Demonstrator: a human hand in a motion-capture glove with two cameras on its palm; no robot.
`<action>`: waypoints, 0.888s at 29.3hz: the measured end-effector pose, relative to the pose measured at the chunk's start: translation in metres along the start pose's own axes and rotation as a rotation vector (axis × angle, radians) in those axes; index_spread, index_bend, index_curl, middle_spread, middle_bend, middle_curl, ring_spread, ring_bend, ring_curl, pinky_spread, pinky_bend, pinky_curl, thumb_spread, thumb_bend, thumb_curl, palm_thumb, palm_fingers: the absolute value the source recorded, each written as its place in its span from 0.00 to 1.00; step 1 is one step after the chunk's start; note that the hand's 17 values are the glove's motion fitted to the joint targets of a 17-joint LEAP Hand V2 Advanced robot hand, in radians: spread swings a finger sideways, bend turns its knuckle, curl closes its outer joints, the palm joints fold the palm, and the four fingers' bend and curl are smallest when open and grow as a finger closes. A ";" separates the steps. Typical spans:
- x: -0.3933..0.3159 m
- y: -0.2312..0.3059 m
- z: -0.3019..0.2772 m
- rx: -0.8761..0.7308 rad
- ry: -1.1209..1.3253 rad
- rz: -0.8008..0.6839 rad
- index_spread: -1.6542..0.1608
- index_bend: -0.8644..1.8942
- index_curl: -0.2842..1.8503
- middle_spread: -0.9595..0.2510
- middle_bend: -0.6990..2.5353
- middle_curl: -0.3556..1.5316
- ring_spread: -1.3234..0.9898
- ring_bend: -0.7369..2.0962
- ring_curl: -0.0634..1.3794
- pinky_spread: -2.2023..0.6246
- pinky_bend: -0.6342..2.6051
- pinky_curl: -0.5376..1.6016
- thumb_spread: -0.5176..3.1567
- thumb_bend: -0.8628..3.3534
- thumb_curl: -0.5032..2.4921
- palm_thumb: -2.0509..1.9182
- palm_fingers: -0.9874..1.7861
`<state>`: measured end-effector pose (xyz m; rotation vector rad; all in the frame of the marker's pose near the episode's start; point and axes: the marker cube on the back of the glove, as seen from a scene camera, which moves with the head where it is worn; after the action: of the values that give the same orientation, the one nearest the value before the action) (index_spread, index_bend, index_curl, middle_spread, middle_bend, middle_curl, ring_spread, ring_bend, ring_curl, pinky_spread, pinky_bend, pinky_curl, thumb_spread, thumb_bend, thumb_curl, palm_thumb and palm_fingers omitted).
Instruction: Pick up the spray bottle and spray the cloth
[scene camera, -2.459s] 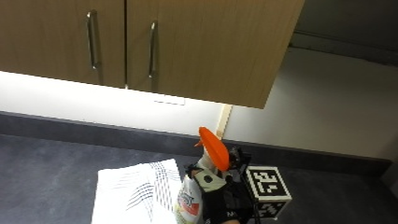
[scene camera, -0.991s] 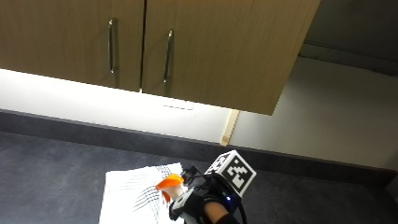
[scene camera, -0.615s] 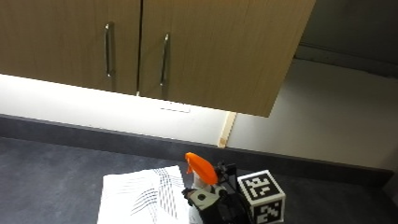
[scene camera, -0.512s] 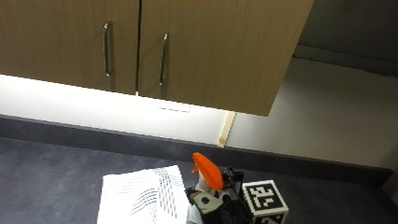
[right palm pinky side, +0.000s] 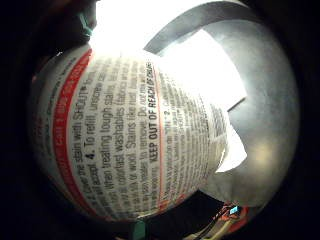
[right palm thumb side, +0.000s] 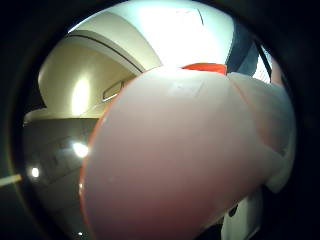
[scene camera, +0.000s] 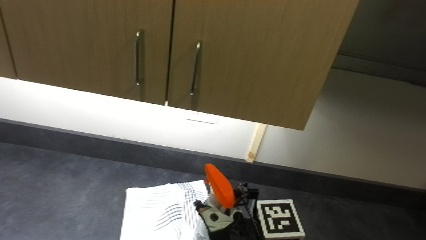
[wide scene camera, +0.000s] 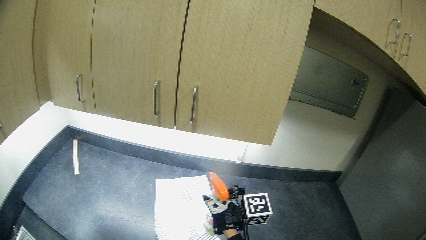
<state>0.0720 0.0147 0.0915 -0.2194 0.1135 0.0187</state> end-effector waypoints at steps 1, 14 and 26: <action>-0.001 -0.002 0.002 0.002 -0.001 -0.008 0.79 0.41 0.48 0.78 0.35 0.51 0.53 0.38 0.39 0.82 0.24 0.34 0.29 0.20 0.39 0.82 0.69; -0.013 -0.019 0.062 -0.021 -0.088 -0.064 0.79 0.41 0.48 0.78 0.34 0.51 0.53 0.37 0.39 0.82 0.24 0.33 0.29 0.20 0.39 0.82 0.69; -0.008 -0.031 0.075 -0.030 -0.099 -0.077 0.79 0.41 0.49 0.78 0.35 0.52 0.53 0.37 0.40 0.82 0.24 0.33 0.29 0.20 0.39 0.82 0.68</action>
<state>0.0733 0.0005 0.1723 -0.2526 0.0058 -0.0454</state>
